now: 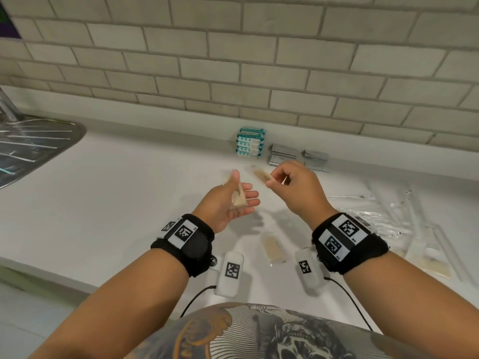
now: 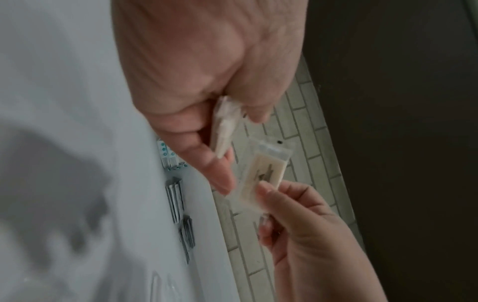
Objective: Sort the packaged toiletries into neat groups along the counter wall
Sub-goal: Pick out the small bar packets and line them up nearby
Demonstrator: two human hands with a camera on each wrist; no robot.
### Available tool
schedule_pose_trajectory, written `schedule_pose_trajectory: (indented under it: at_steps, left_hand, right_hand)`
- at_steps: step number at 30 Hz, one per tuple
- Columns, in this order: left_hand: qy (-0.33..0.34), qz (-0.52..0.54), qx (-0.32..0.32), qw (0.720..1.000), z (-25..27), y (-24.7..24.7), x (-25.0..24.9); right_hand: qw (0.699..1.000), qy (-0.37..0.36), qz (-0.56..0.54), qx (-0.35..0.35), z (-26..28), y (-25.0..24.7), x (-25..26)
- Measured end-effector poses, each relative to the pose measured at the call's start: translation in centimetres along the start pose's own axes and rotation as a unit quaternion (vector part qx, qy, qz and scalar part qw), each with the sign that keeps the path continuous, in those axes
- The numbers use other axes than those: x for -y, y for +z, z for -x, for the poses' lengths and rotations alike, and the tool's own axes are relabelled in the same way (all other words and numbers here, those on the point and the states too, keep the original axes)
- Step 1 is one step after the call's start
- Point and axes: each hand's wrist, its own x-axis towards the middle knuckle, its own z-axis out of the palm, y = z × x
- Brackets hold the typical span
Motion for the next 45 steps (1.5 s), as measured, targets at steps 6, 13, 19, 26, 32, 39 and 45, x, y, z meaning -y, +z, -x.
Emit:
schedule_pose_trajectory:
  at_steps: [6,13,19,26,32,39,45]
  left_hand:
    - [0.064,-0.047,0.042,0.996,0.0,0.2,0.1]
    - [0.104,-0.247,0.005,0.963,0.1,0.2,-0.7]
    - [0.104,-0.242,0.005,0.965,0.2,0.3,-0.5]
    - [-0.005,0.050,0.042,0.998,0.1,-1.3,0.5]
    - [0.008,0.031,0.054,0.998,0.7,-2.1,1.4]
    - [0.020,0.019,0.002,1.000,0.1,-1.9,2.1]
    - [0.060,-0.094,0.084,0.990,0.0,-0.6,1.9]
  right_hand:
    - [0.989,-0.076,0.058,0.112,0.7,-0.1,0.3]
    - [0.985,0.044,-0.026,0.165,-1.4,-1.8,1.2]
    - [0.950,0.006,0.167,0.262,-2.2,-2.5,1.1]
    - [0.913,0.001,0.194,0.358,-1.6,-0.3,-2.2]
    - [0.891,0.003,0.229,0.392,-0.1,2.5,-4.4]
    - [0.978,0.094,-0.098,0.156,-0.9,1.3,-0.5]
    - [0.946,0.159,-0.225,0.173,-0.3,1.7,1.1]
